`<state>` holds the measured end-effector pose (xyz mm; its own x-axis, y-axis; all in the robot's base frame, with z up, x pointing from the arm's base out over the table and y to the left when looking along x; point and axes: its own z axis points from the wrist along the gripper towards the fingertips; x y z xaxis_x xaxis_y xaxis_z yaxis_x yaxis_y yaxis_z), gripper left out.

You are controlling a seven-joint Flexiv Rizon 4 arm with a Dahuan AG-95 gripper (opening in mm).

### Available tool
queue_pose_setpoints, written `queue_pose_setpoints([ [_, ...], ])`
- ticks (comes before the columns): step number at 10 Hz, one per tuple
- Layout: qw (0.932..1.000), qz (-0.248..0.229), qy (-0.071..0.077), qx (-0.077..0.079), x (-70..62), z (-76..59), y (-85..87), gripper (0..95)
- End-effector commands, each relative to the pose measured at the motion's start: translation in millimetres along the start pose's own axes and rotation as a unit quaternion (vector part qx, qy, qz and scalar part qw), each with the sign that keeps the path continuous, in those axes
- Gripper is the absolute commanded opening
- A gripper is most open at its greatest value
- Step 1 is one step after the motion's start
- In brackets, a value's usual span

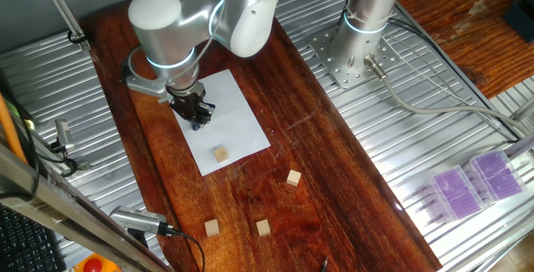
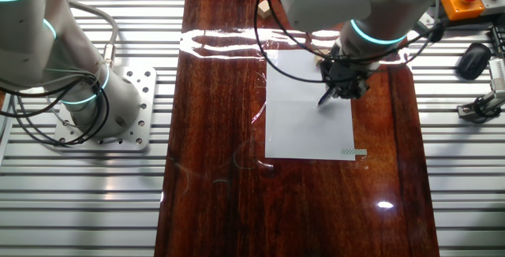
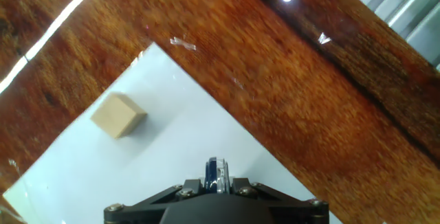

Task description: Use the correction tape on paper

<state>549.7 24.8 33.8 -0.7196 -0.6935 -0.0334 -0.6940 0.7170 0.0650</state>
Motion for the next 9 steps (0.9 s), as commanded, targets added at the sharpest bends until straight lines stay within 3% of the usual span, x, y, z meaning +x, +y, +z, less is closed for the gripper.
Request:
queue_pose_setpoints([
  [1, 1.0, 0.003, -0.002, 0.001, 2.0, 3.2, 1.2, 0.0],
  [5, 0.9999, 0.007, -0.014, -0.002, 0.7, 10.3, 1.2, 0.0],
  [9, 0.9995, 0.017, -0.025, -0.007, -18.8, 9.7, 5.3, 0.0],
])
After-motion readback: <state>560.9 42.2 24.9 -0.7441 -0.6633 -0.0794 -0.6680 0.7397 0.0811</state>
